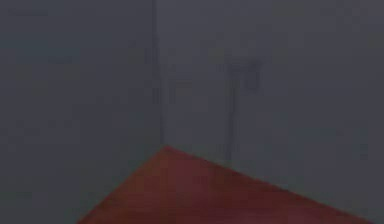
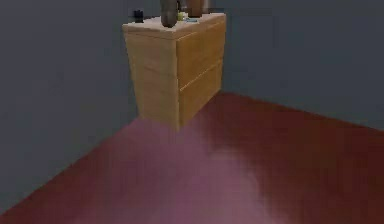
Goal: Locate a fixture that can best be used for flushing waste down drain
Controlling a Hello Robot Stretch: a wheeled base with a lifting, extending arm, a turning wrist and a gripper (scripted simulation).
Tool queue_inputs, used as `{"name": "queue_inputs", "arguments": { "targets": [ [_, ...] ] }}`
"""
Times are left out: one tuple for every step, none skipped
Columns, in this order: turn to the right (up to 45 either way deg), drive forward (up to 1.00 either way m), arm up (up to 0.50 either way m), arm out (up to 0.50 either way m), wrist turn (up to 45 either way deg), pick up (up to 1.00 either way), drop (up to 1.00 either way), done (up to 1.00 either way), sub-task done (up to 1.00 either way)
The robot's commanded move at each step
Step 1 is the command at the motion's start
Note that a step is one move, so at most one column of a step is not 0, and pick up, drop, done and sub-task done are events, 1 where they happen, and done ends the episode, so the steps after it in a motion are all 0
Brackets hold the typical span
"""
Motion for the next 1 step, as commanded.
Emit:
{"name": "queue_inputs", "arguments": {
  "targets": [
    [-45.0, 0.00, 0.00, 0.00, 0.0, 0.00, 0.00, 0.00, 0.00]
  ]
}}
